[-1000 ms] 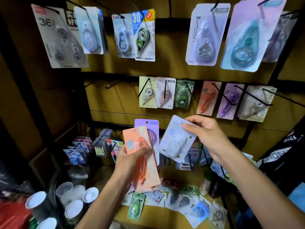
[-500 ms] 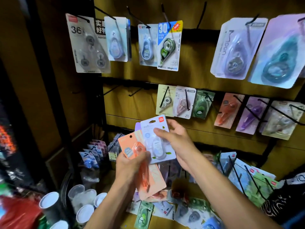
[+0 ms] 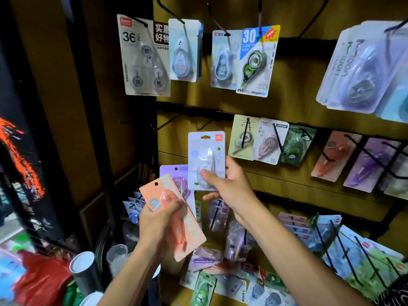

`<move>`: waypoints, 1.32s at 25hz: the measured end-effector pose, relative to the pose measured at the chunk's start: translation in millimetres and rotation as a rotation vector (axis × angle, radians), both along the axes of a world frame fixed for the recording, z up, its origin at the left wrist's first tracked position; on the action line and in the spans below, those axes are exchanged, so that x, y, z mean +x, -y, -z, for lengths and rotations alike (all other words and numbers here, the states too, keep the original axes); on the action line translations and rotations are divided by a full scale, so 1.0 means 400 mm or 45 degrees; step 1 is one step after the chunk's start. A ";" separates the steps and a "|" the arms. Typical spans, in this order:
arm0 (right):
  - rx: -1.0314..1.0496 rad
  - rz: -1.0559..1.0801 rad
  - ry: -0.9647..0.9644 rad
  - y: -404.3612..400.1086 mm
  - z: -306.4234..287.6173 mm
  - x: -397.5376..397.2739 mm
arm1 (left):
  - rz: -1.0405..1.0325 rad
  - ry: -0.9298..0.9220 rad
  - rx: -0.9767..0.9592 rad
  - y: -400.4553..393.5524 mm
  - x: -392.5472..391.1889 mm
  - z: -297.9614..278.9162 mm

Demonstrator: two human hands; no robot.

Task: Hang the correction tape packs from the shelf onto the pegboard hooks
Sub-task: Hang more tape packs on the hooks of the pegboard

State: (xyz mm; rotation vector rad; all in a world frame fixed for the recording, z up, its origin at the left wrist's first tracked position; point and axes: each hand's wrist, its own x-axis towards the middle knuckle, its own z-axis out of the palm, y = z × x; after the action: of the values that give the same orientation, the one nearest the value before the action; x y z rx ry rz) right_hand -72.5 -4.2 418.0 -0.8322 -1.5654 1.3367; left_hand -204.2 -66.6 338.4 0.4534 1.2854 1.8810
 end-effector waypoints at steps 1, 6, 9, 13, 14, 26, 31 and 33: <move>-0.003 -0.002 -0.010 -0.007 -0.013 -0.018 | -0.009 0.004 -0.004 0.001 -0.012 0.000; -0.066 0.059 -0.078 -0.033 -0.038 -0.084 | -0.043 -0.059 -0.044 -0.003 -0.045 0.001; -0.100 0.121 -0.086 -0.049 -0.024 -0.092 | -0.041 -0.075 -0.051 -0.006 -0.054 -0.004; -0.194 0.212 -0.082 -0.098 -0.009 -0.106 | -0.034 -0.093 -0.044 -0.014 -0.057 -0.008; -0.246 0.231 -0.091 -0.120 -0.007 -0.113 | -0.034 -0.101 -0.043 -0.020 -0.060 -0.011; -0.366 0.416 -0.076 -0.504 0.017 -0.164 | 0.030 -0.183 0.014 -0.196 -0.133 0.003; -0.516 0.451 -0.084 -0.547 0.048 -0.159 | 0.066 -0.165 0.024 -0.205 -0.126 0.020; -0.626 0.435 -0.035 -0.493 0.072 -0.144 | 0.093 -0.117 0.028 -0.187 -0.114 0.015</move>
State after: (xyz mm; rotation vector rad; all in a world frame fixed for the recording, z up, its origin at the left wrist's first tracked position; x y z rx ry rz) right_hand -130.0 193.1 389.1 -1.3082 -1.0177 1.4832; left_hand -249.8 8.1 332.4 0.5969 1.2913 1.8336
